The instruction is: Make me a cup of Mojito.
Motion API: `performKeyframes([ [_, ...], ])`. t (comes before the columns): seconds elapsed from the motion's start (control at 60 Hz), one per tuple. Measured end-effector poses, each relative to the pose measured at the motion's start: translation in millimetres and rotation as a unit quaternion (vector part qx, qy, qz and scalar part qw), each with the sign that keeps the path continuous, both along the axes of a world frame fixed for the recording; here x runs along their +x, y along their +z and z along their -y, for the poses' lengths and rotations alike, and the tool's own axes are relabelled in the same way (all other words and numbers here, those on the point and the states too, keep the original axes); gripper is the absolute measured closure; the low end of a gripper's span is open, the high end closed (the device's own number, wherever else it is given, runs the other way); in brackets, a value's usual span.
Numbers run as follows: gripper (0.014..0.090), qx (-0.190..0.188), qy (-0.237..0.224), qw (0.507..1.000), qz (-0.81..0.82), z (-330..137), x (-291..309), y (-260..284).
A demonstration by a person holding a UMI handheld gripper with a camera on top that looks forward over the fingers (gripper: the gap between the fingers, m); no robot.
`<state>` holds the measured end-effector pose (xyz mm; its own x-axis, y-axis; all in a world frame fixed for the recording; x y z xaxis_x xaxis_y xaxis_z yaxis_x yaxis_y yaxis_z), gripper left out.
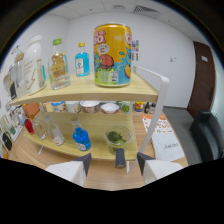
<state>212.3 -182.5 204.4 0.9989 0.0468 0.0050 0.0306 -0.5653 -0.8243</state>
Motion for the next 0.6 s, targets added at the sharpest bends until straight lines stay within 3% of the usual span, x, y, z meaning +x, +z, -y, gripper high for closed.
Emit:
performKeyframes([
  [0.183,0.0341,-0.025,0.014,1.0,0.001,-20,1,-19],
  [0.25,0.0456,-0.035,0.015,0.999,0.003,-23,3,-25],
  [0.6,0.0831,-0.058,0.021,0.998,0.001,-28,8,-36],
])
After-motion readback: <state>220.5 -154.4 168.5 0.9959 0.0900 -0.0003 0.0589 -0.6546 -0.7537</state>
